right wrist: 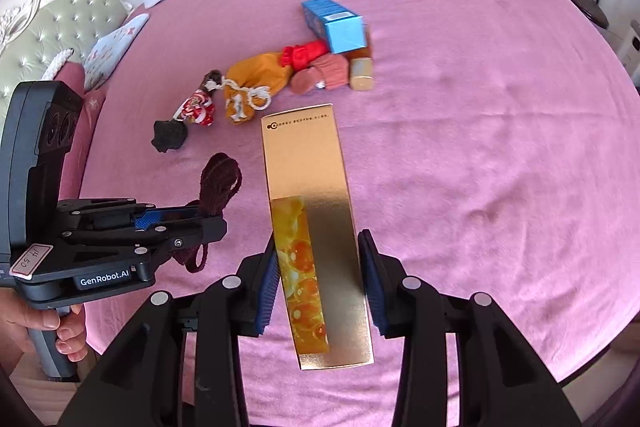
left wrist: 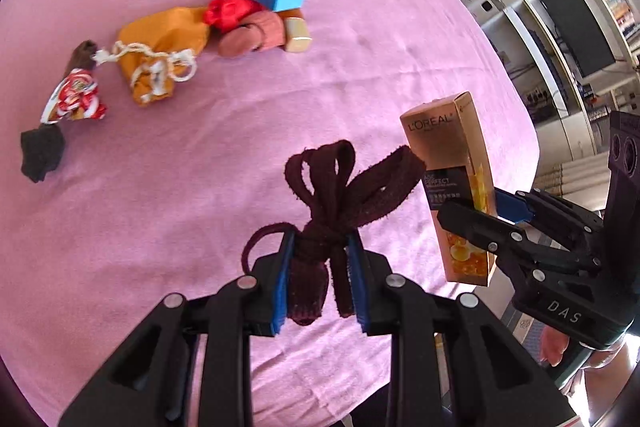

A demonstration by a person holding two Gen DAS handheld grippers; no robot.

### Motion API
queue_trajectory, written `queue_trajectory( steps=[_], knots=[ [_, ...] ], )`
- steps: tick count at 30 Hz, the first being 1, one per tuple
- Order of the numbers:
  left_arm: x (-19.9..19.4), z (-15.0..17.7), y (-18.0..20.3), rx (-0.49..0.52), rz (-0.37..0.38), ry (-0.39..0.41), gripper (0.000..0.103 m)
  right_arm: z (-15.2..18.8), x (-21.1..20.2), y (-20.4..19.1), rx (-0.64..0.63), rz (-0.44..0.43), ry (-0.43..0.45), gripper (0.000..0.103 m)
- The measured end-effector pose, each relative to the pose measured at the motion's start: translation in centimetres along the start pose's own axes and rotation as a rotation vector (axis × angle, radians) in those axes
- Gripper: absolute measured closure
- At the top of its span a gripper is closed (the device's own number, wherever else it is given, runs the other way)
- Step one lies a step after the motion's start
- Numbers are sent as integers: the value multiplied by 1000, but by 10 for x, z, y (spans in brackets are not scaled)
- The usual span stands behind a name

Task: Collect trash
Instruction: 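Carry the glove cord and gold box over the yellow bin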

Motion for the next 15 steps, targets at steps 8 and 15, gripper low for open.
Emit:
queue_trajectory(
  steps=[8, 15],
  knots=[
    [56, 23, 139, 175, 10, -103, 77, 106, -44, 104, 202, 16, 40, 66],
    [120, 49, 256, 333, 18, -205, 77, 209, -69, 194, 380, 43, 45, 66]
  ],
)
Point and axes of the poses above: each gripper's, at about its wrist camera, not at the fingertips, and x roughly the way its jaws point, y to its right, z to its underside, the point moved 3 cm from there along x, roughly the way its jaws point, and after that the axes turned 13 degrees about -y, right-handed, at the moved point
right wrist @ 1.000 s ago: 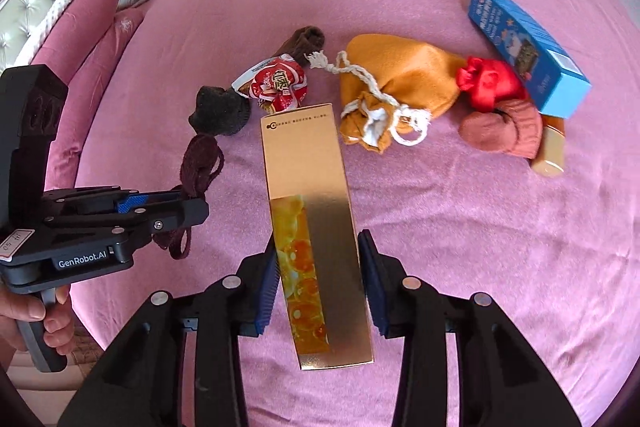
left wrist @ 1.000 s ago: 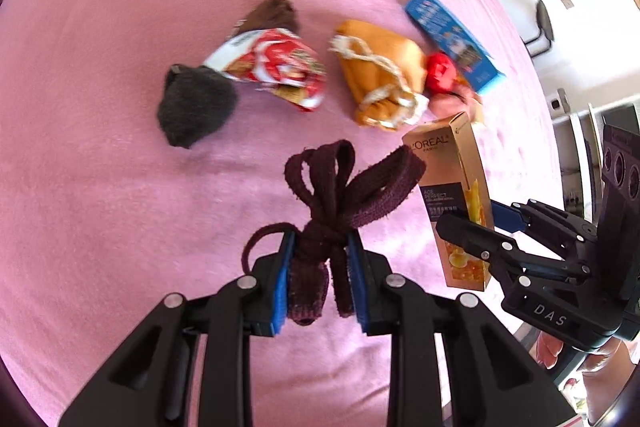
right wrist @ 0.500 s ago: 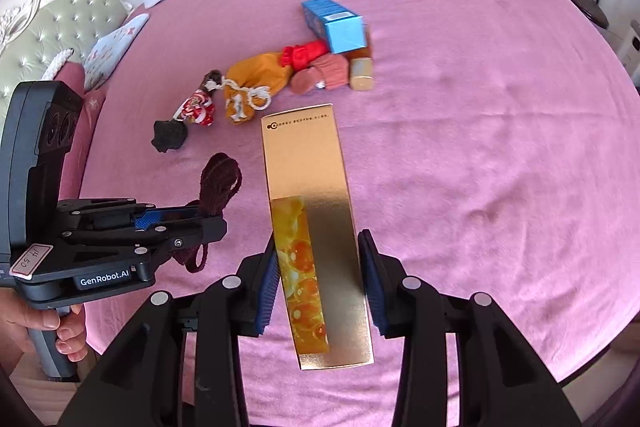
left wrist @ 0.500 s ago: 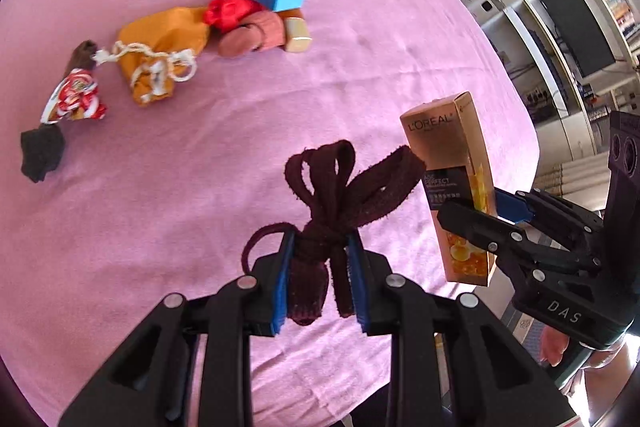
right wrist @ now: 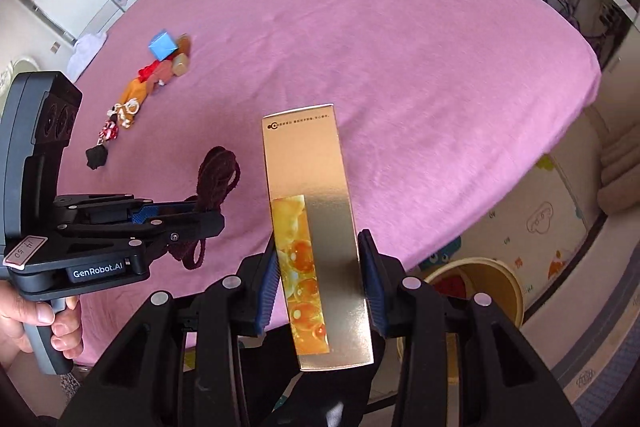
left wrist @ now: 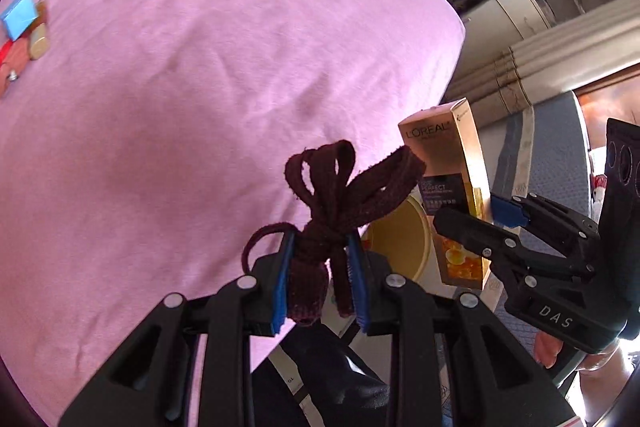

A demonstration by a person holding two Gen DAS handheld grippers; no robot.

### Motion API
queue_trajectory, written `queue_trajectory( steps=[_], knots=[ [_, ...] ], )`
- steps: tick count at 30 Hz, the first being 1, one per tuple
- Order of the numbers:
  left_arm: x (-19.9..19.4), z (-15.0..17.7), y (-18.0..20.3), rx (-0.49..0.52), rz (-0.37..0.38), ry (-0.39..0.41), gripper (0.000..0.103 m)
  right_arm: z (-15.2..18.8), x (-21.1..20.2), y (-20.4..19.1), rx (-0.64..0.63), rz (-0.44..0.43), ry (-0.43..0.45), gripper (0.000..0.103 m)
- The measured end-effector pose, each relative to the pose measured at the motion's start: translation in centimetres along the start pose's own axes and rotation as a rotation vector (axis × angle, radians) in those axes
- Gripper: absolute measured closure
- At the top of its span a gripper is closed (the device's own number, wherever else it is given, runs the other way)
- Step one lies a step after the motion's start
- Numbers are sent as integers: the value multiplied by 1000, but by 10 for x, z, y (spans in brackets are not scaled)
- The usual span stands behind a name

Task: Collect trash
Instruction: 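Carry the glove cord and gold box over the yellow bin, then open both tools to drop the cord and gold box into the bin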

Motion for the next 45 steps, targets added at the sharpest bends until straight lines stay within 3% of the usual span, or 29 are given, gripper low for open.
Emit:
queue_trajectory(
  steps=[9, 20, 25, 26, 28, 29, 31, 39, 45],
  knots=[
    [81, -18, 115, 192, -19, -138, 77, 79, -10, 123, 254, 9, 5, 66],
    [169, -9, 195, 311, -34, -277, 77, 158, 7, 197, 484, -18, -8, 66],
    [190, -9, 209, 319, -17, -310, 72, 173, 12, 215, 536, -23, -10, 64],
    [192, -9, 209, 320, -11, -319, 62, 176, 12, 219, 553, -15, -7, 52],
    [199, -9, 211, 328, -27, -321, 45, 183, 10, 228, 589, -7, 9, 40],
    [202, -9, 213, 331, -44, -324, 37, 186, 8, 232, 603, 2, 18, 40],
    [208, -10, 216, 336, -64, -340, 32, 192, 8, 241, 620, 13, 9, 41],
    [217, -9, 214, 347, -87, -335, 29, 204, 14, 260, 636, 9, -28, 42],
    [211, -11, 206, 303, -74, -301, 29, 192, 11, 255, 588, 20, -33, 45]
  ],
)
Point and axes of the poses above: each gripper's, at about its wrist camera, not at the fingertips, and x roughly the way its jaws point, y to its right, z to its underside, the point moved 3 cm from there along x, roughly the way its jaws point, and after that the axes turned 13 degrees about -y, right-handed, at the moved point
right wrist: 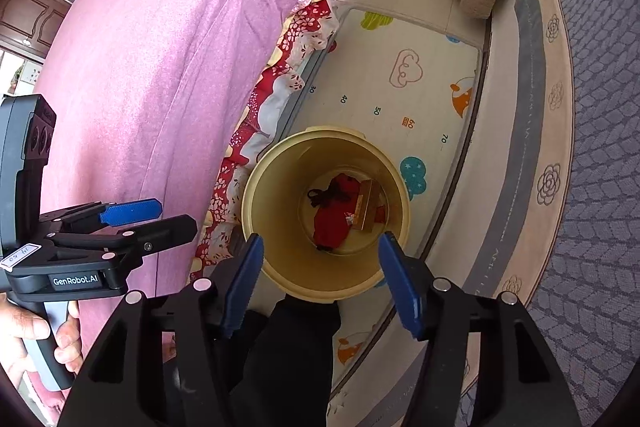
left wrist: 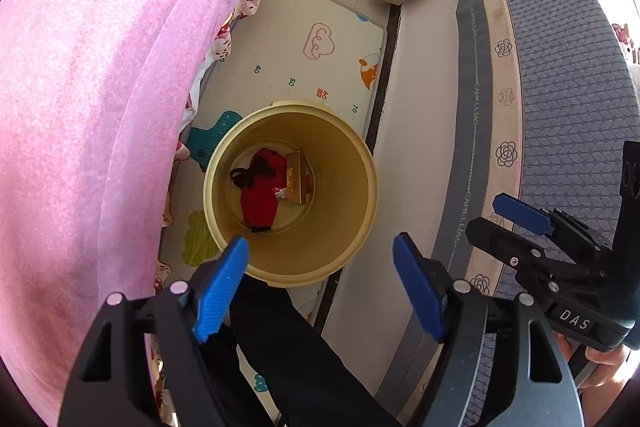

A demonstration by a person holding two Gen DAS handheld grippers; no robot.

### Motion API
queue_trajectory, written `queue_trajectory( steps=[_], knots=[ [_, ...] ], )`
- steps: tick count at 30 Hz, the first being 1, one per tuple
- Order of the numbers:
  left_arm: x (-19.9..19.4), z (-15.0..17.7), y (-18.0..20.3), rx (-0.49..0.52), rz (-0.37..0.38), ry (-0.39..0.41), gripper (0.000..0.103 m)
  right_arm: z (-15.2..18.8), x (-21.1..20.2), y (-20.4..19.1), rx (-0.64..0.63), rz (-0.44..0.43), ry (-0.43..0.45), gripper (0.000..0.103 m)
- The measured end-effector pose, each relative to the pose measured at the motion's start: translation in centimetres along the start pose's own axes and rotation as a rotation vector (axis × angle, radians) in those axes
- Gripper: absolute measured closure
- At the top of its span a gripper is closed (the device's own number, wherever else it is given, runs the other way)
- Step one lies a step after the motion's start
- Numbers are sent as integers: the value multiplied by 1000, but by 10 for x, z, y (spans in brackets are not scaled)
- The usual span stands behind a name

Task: Collect trash
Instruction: 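Move both tools back to the items on the bed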

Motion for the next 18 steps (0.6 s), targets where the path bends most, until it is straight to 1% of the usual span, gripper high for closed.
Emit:
queue_trajectory(
  steps=[4, 7, 9, 11, 14, 16, 18],
  knots=[
    [-20, 8, -18, -25, 11, 42, 29, -8, -8, -22, -31, 0, 12, 45],
    [-42, 21, -41, -56, 4, 81, 29, -15, -16, -54, -87, -5, 25, 45],
    [-61, 33, -63, -96, 3, 117, 29, -19, -20, -82, -141, -5, 27, 45],
    [-80, 47, -85, -143, -1, 152, 29, -23, -22, -117, -205, -6, 26, 45],
    [-110, 76, -129, -230, -16, 209, 29, -26, -23, -178, -306, -22, 13, 45],
    [-131, 100, -162, -298, -21, 252, 29, -25, -20, -226, -382, -22, 6, 45],
    [-152, 127, -198, -371, -42, 292, 29, -24, -15, -274, -456, -36, -10, 45]
  ],
)
Point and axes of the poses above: each gripper's, at about its wrist camera, not at the fingertips, and x roughly the way its jaws point, y to its right, z to its underside, the point moved 3 cm from there along x, roughly the way its jaws point, and after that the axes turned 13 degrees about -y, right-handed, at the moved point
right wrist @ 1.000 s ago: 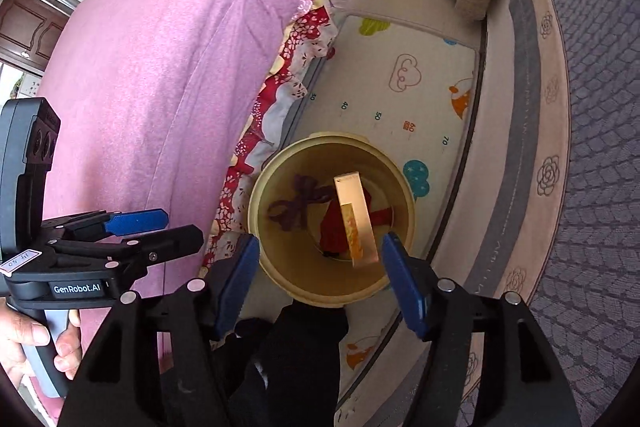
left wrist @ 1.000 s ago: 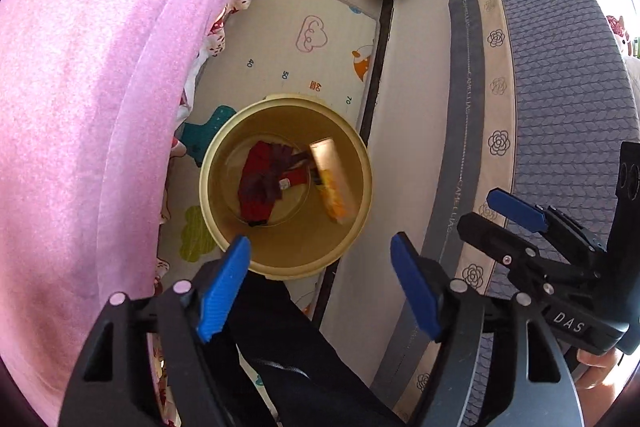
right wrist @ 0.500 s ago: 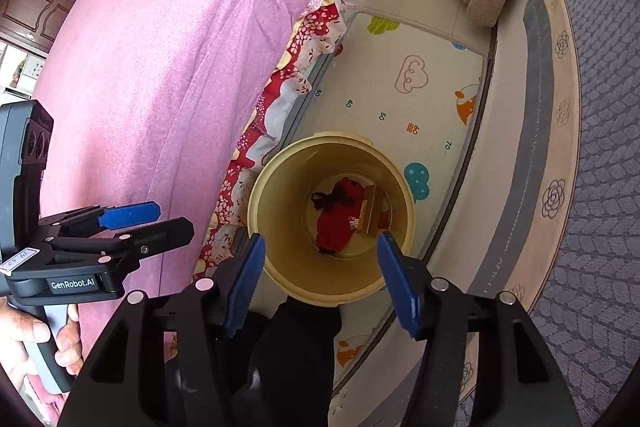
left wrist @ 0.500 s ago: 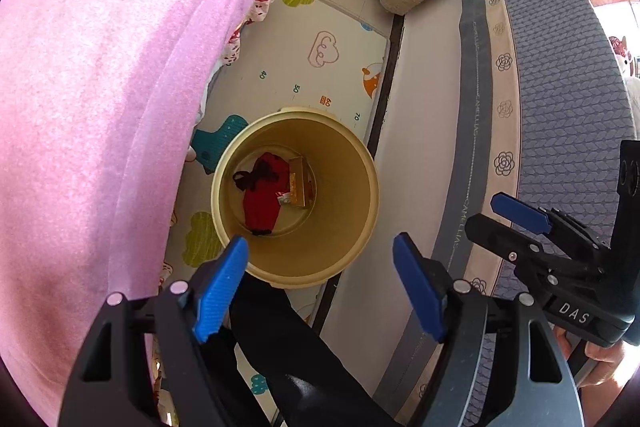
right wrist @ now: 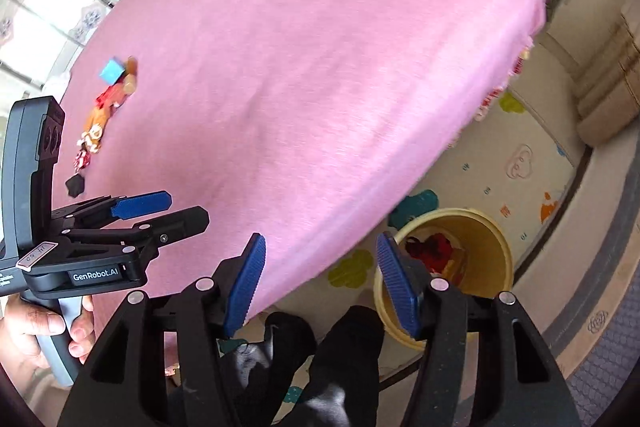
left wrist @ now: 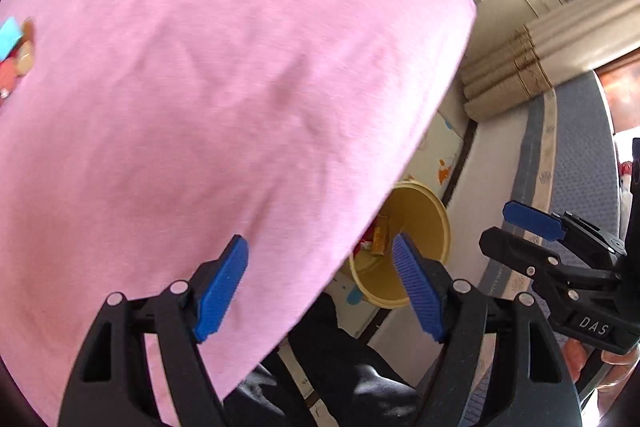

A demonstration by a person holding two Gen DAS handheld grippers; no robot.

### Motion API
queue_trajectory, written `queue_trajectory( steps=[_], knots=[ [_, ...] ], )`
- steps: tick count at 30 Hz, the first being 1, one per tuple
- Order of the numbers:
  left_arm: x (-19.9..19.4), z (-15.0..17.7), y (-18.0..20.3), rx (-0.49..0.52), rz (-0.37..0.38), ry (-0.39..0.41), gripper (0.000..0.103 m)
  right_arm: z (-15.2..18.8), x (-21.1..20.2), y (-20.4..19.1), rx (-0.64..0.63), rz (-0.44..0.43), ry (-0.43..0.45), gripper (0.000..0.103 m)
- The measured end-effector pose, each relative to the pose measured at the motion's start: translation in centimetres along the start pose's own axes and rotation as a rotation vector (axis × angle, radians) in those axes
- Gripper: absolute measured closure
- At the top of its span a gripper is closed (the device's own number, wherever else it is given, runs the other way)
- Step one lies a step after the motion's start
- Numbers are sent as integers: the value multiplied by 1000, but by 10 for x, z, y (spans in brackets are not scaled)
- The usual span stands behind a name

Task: Collect trash
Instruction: 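Move both tools back to the items on the bed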

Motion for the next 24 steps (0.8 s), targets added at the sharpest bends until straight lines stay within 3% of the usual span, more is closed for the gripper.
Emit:
queue_trajectory(
  steps=[6, 12, 21, 24],
  knots=[
    [-60, 28, -141, -218, -31, 96, 29, -48, 30, -145, -241, -31, -46, 45],
    [-95, 71, -274, -418, -76, 148, 29, -76, 66, -272, -410, -66, -70, 45],
    [-136, 103, -436, -741, -199, 242, 28, -104, 115, -414, -621, -79, -136, 45],
    [-133, 104, -484, -843, -187, 235, 28, -113, 131, -450, -695, -67, -154, 45]
  ],
)
Point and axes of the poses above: each gripper's, at about its wrist camera, not at the fingertips, and x roughly the way its jaws point, y to its right, z to its underside, the point moved 3 cm from there along x, roughly the way its jaws point, and after that the axes turned 13 degrees about -y, right-handed, at the moved point
